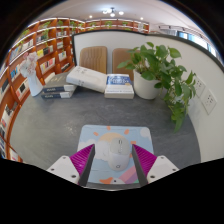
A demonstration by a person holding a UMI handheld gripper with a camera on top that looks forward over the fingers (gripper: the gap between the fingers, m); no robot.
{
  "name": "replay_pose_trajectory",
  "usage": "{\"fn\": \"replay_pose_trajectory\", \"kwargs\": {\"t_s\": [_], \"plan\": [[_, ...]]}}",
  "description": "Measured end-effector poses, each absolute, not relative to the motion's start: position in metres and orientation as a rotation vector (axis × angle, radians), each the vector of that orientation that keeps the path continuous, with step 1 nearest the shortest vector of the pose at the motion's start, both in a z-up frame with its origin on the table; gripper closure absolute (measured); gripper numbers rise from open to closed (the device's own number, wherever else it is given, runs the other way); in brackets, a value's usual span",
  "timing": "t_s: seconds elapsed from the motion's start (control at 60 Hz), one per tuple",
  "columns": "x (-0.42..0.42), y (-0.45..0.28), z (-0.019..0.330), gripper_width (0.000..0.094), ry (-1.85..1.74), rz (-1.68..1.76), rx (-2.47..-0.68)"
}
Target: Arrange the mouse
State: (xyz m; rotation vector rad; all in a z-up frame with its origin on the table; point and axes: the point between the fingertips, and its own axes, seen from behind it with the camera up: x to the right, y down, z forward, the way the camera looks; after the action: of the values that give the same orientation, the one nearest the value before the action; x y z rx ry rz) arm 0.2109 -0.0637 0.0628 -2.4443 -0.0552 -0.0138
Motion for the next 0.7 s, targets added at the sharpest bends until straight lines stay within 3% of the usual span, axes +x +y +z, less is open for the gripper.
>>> {"fn": "replay_pose_trajectory", "kwargs": {"t_s": [0.2,0.35,0.517,0.7], "plan": [[0.169,-0.076,0.162,0.0215,-0.054,-0.019,-2.324],[0.125,-0.090,0.215,0.0218,-0.002,0.007,-2.248],[0.070,-0.113,0.242,0.0219,-0.010,0.037,-2.200],[0.020,-0.141,0.242,0.0219,-0.049,0.041,-2.208]]}}
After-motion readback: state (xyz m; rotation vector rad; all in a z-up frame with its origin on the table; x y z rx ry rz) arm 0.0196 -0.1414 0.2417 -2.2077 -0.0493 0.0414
